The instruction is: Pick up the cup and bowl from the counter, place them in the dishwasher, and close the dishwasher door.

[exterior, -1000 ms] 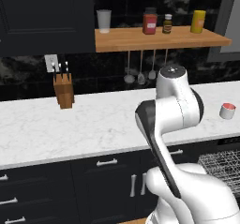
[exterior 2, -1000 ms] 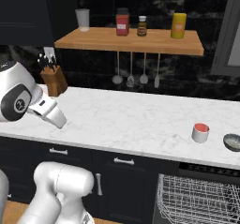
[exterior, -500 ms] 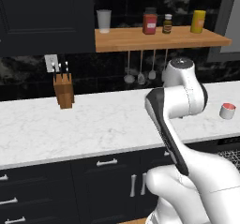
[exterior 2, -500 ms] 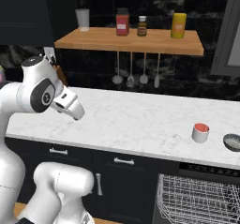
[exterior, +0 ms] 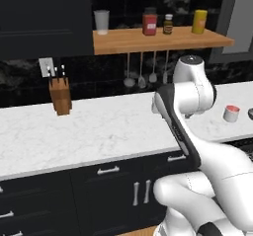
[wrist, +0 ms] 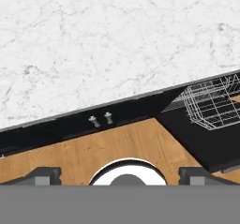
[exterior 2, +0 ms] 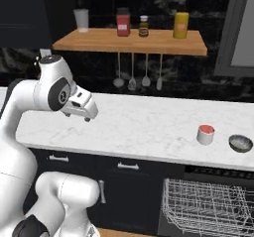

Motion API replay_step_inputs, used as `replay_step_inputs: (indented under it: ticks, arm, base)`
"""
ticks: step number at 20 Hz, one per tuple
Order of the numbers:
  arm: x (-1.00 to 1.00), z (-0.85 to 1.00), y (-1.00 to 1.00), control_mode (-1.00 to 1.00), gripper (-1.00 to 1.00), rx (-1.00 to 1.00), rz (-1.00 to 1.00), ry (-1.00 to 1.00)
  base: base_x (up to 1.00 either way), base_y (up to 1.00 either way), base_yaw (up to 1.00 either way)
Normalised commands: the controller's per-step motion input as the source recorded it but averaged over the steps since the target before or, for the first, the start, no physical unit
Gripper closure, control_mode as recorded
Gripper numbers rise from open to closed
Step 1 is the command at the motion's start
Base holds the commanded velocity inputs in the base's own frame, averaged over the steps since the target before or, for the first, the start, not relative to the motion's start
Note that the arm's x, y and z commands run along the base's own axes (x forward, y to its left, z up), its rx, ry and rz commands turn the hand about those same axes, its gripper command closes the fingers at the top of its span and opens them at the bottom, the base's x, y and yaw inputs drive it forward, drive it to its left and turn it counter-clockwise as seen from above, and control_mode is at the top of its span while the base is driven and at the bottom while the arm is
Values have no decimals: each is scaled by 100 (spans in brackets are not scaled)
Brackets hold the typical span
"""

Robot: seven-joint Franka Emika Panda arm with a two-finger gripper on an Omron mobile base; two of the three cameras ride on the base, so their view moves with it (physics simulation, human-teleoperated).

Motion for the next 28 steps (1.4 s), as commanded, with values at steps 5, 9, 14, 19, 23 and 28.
replay_step_inputs:
  ticks: [5, 9, 14, 19, 23, 28]
  arm:
    - [0, 0, 0, 100, -100, 0, 0, 0]
    - [0, 0, 0, 100, -100, 0, 0, 0]
    - [0, 0, 0, 100, -100, 0, 0, 0]
    - [0, 0, 0, 100, -100, 0, 0, 0]
    - [0, 0, 0, 100, -100, 0, 0, 0]
    - [0, 0, 0, 100, -100, 0, 0, 0]
  base:
    - [-20, 25, -69]
    - [-3, 36, -91]
    - [0, 2, -90]
    - [-15, 2, -69]
    - [-4, 4, -33]
    - [66, 32, -10]
